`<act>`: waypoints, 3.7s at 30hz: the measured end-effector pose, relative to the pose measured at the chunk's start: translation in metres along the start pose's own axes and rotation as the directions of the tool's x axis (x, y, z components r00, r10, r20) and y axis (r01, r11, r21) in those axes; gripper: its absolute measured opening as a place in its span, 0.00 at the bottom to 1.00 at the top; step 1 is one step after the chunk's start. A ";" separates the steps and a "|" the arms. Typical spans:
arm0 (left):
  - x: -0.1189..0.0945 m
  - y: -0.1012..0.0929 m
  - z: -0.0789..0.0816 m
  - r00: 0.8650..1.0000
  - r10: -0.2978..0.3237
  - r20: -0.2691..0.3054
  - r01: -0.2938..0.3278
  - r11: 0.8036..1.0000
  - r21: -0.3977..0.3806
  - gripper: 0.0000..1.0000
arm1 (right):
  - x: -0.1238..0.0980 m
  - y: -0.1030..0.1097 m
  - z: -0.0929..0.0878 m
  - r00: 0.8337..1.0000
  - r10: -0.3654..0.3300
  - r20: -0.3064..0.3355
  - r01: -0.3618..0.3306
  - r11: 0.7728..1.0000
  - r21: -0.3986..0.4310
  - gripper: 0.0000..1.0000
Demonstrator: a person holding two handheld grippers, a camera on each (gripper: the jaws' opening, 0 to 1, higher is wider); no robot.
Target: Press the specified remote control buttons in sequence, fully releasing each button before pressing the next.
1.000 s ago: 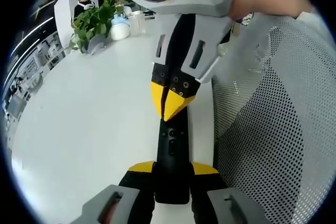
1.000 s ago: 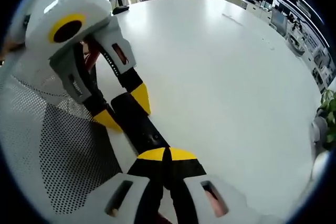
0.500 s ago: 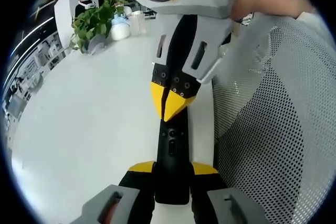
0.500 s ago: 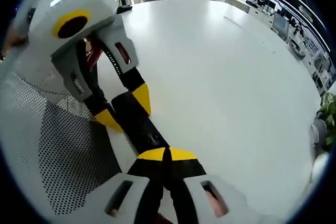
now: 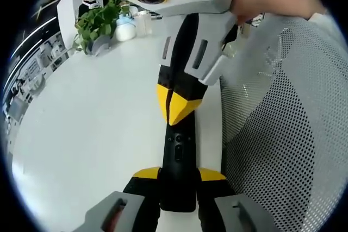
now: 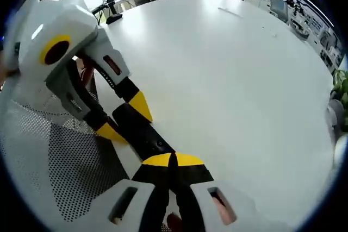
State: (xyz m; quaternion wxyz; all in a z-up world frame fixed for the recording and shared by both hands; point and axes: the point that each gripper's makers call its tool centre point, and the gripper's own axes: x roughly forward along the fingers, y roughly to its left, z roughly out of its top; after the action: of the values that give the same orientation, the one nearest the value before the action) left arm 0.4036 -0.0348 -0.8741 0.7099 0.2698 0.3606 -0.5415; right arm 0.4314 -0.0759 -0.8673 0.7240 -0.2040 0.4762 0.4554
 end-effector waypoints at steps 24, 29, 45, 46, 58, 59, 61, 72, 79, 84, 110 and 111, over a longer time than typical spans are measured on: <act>0.000 0.000 0.000 1.000 0.005 -0.005 -0.005 1.000 -0.004 0.25 | 0.001 0.015 0.000 0.998 0.064 -0.011 -0.064 0.998 -0.013 0.00; 0.001 0.000 0.000 1.000 0.005 -0.004 -0.005 1.000 -0.004 0.25 | 0.000 0.017 0.000 0.997 0.080 -0.015 -0.080 0.997 0.002 0.00; 0.001 0.001 0.001 1.000 0.003 0.000 -0.003 1.000 0.000 0.25 | 0.000 0.021 -0.002 0.995 0.097 -0.026 -0.097 0.995 0.003 0.00; 0.001 0.001 0.001 1.000 0.003 0.000 -0.003 1.000 0.000 0.25 | 0.000 0.021 -0.002 0.995 0.098 -0.026 -0.098 0.995 0.001 0.00; 0.001 0.000 0.002 1.000 0.000 0.003 0.000 1.000 0.001 0.25 | 0.001 0.023 -0.003 0.997 0.071 -0.031 -0.074 0.993 -0.088 0.00; 0.001 0.000 0.002 1.000 -0.001 0.002 0.001 1.000 0.001 0.25 | 0.000 0.023 -0.003 0.997 0.070 -0.027 -0.072 0.992 -0.100 0.00; 0.001 0.000 0.002 1.000 -0.001 0.002 0.001 1.000 0.002 0.25 | 0.001 0.023 -0.003 0.997 0.070 -0.024 -0.072 0.991 -0.110 0.00; 0.002 0.000 0.002 1.000 -0.004 0.005 0.004 1.000 0.007 0.25 | 0.000 0.022 -0.002 0.996 0.086 -0.022 -0.088 0.993 -0.081 0.00; 0.001 0.000 0.002 1.000 -0.004 0.008 0.004 1.000 0.008 0.25 | 0.000 0.022 -0.003 0.996 0.086 -0.022 -0.087 0.992 -0.096 0.00; 0.002 0.000 0.002 1.000 -0.005 0.011 0.005 1.000 0.009 0.25 | 0.000 0.022 -0.003 0.996 0.088 -0.020 -0.089 0.989 -0.117 0.00; 0.002 0.000 0.002 1.000 -0.007 0.016 0.007 1.000 0.009 0.25 | -0.005 0.021 -0.012 0.991 0.121 -0.059 -0.125 0.989 -0.074 0.00; 0.002 0.000 0.002 1.000 -0.008 0.016 0.008 1.000 0.009 0.25 | -0.005 0.021 -0.013 0.991 0.122 -0.060 -0.126 0.989 -0.077 0.00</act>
State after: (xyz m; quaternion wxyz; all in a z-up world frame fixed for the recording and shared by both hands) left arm 0.4047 -0.0372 -0.8741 0.7096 0.2672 0.3534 -0.5480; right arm 0.4062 -0.0772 -0.8656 0.6721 -0.2155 0.4891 0.5126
